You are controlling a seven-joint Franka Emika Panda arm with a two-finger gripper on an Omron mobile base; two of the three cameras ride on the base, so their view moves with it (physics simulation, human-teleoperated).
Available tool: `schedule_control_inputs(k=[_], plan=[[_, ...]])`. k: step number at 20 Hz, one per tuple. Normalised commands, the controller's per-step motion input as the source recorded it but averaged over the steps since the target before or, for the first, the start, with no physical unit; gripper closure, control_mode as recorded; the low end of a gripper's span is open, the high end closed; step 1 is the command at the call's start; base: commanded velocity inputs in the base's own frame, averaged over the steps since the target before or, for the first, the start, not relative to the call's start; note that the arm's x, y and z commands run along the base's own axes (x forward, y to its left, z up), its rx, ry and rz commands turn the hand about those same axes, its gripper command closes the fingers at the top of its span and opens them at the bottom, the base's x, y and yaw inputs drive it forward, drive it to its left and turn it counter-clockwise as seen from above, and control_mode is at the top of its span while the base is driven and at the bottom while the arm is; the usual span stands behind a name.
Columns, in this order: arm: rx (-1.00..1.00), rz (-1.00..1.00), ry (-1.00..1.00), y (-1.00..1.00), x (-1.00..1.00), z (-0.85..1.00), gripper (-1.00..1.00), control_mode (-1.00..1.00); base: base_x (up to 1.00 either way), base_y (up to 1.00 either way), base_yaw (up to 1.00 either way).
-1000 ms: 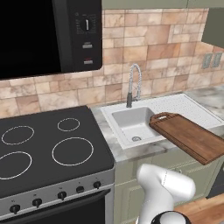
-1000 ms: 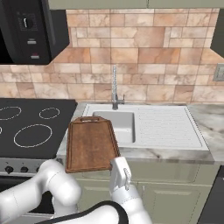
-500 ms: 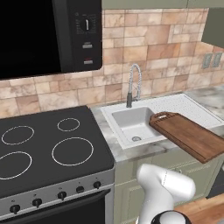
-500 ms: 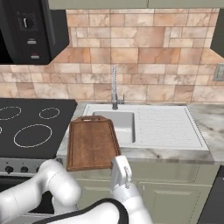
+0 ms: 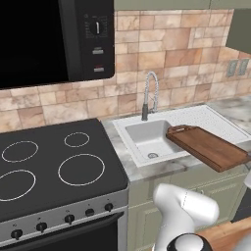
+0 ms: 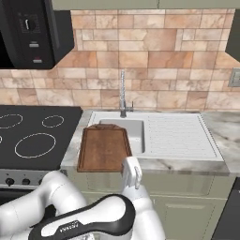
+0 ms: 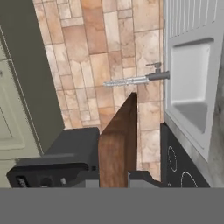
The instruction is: Move the cutting board and knife to the sink. Then move spray from the cabinet to the counter.
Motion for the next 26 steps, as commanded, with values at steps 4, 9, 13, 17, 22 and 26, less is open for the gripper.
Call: schedule_control_inputs(k=[4,9,13,17,22,26], plan=[[-0.02,-0.03,0.05,0.05,0.19,-0.12,1.00,-1.00,0.00,0.00,0.00],[-0.03,-0.01,0.00,0.15,0.09,-0.19,1.00,-1.00,0.00,0.00,0.00],[0.00,0.00,-0.01,0.14,0.07,-0.12,1.00,-1.00,0.00,0.00,0.00],[0.00,0.00,0.00,0.05,0.15,-0.13,1.00,-1.00,0.00,0.00,0.00],[0.00,0.00,0.00,0.00,0.18,-0.06,1.00,-1.00,0.00,0.00,0.00],[0.00,0.00,0.00,0.04,0.19,-0.06,1.00,-1.00,0.00,0.00,0.00]])
